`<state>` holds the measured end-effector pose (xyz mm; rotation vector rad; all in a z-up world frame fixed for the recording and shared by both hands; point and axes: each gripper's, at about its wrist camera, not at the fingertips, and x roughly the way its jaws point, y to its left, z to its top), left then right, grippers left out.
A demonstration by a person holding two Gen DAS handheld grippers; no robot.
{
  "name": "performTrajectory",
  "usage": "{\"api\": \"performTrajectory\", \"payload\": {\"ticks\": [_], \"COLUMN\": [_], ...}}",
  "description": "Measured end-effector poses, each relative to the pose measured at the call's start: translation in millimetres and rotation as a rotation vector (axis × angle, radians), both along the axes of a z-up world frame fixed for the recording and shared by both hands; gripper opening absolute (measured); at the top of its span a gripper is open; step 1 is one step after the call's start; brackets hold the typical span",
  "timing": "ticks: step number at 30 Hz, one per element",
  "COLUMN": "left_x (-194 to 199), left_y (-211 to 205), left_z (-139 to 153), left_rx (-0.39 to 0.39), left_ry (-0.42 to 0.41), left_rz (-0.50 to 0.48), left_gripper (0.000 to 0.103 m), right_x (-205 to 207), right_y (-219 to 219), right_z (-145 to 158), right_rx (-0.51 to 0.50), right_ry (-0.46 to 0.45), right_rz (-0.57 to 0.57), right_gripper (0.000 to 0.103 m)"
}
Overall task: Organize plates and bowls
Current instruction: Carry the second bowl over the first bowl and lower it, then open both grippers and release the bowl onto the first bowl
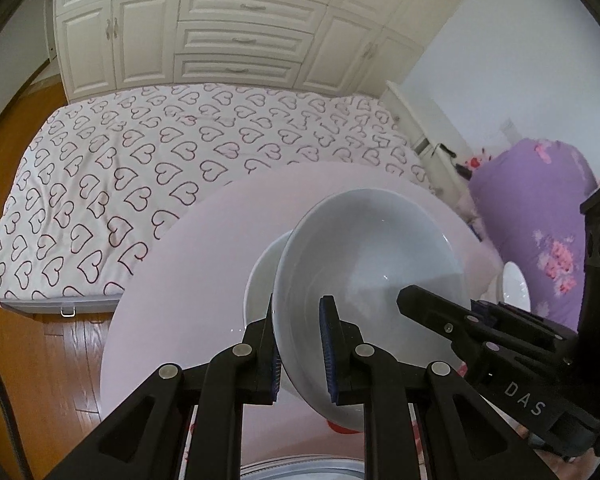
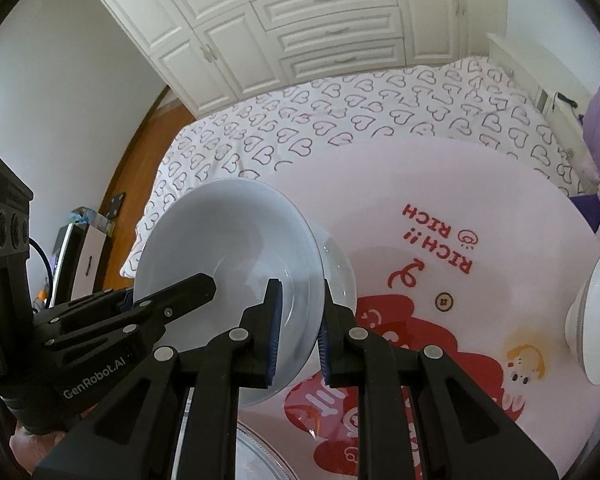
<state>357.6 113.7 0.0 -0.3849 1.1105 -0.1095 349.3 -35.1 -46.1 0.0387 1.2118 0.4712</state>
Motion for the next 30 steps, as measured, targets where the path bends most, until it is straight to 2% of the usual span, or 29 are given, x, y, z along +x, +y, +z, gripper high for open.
{"api": "performTrajectory", "payload": {"ticks": [8, 14, 17, 20, 22, 23, 28, 30], "left_x": [16, 19, 16, 11, 8, 8, 7, 7], "left_y": [-11, -22, -27, -32, -31, -32, -23, -19], "left_z": [-20, -24, -25, -26, -28, -28, -29, -29], "left_rx": [0.023, 0.075, 0.093, 0.097, 0.096, 0.096, 0.073, 0.063], "left_ry": [0.034, 0.014, 0.004, 0.003, 0.004, 0.004, 0.008, 0.01], "left_rz": [-0.028, -0.037, -0.047, -0.052, -0.056, -0.057, -0.066, -0.066], "left_gripper": [0.013, 0.013, 0.013, 0.015, 0.015, 0.015, 0.018, 0.018], "right_x": [2, 3, 3, 0, -2, -2, -3, -3], "right_y": [1, 3, 4, 4, 4, 3, -3, -5], "right_z": [-17, -24, -26, -25, -23, -22, -19, -18], "right_rx": [-0.016, -0.017, 0.0, 0.0, 0.014, 0.027, 0.071, 0.095], "right_ry": [0.041, 0.055, 0.058, 0.05, 0.047, 0.045, 0.037, 0.032], "right_rz": [0.0, 0.003, 0.001, 0.0, 0.0, 0.001, -0.015, -0.025], "right_gripper": [0.019, 0.02, 0.032, 0.034, 0.039, 0.045, 0.049, 0.056]}}
